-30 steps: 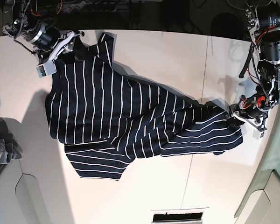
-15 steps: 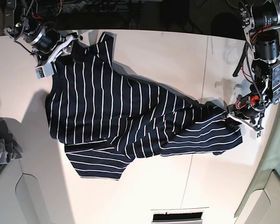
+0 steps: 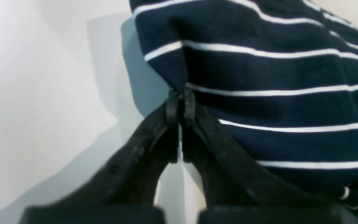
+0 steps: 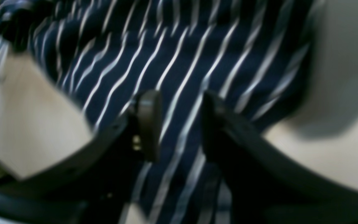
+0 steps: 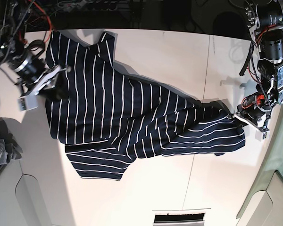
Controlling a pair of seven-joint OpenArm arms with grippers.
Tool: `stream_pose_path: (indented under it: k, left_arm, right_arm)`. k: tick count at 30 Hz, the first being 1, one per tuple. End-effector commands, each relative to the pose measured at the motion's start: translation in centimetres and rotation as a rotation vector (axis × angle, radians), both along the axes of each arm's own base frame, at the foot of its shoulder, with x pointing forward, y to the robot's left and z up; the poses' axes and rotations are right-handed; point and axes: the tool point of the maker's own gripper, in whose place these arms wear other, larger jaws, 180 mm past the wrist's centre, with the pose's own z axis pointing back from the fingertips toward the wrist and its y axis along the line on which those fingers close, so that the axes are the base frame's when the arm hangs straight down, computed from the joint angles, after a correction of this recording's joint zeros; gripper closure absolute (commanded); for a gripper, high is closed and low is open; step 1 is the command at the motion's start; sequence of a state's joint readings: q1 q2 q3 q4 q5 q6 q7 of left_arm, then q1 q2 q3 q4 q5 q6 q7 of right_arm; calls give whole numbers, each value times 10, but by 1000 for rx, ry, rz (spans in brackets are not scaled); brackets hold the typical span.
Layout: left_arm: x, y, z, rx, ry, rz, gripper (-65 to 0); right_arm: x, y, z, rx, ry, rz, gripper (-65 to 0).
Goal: Layout the t-shirt on the table in an organized manner, then fold the t-shirt properly
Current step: 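Regrasp the shirt collar edge with the right gripper, then pull the shirt taut between both grippers, left gripper dragging outward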
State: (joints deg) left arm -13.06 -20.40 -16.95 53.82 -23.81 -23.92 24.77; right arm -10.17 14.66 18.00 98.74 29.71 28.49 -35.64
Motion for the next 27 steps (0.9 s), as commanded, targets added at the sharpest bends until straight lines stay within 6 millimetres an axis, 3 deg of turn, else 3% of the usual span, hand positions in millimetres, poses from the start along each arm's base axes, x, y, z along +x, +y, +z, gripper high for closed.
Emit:
stream_pose_path:
  k: [1,3,5,6,7,11,16,18,21,27]
  left_arm:
    - [12,10,19,11,-50,-2,0]
    - [10,11,18,15,-42,-8,0]
    - [10,13,19,14,-40,-6,0]
    - [10,13,20,6,-45,-3,0]
    - [11,13,21,-3,-49,0,0]
    - [12,11,22,-22,-57,2,0]
    - [11,11,21,-19,-48,0,0]
    - [10,10,20,-21,-41,-2,0]
    - [10,10,20,-22,-42,-2,0]
    - [10,10,20,-24,-43,-1,0]
  right_arm:
    - [13,-22,19,-42,-63,-34,-164]
    - [17,-63,26,-108,-68,-142,-136]
    - [12,-99,28,-140,-44,-244,-53]
    - [6,-110,27,-133,-22,-276,0]
    - [0,-115,26,-94,-3,-297,0]
    - [-26,-84,14,67,34,-187,0]
    - [-46,-53,-9,115,100,-141,0]
    - [-50,-41,-14,135,117,-126,0]
    - [-51,-20,-20,164,129,-91,-123]
    - [-45,29,-27,140,118,48,-124]
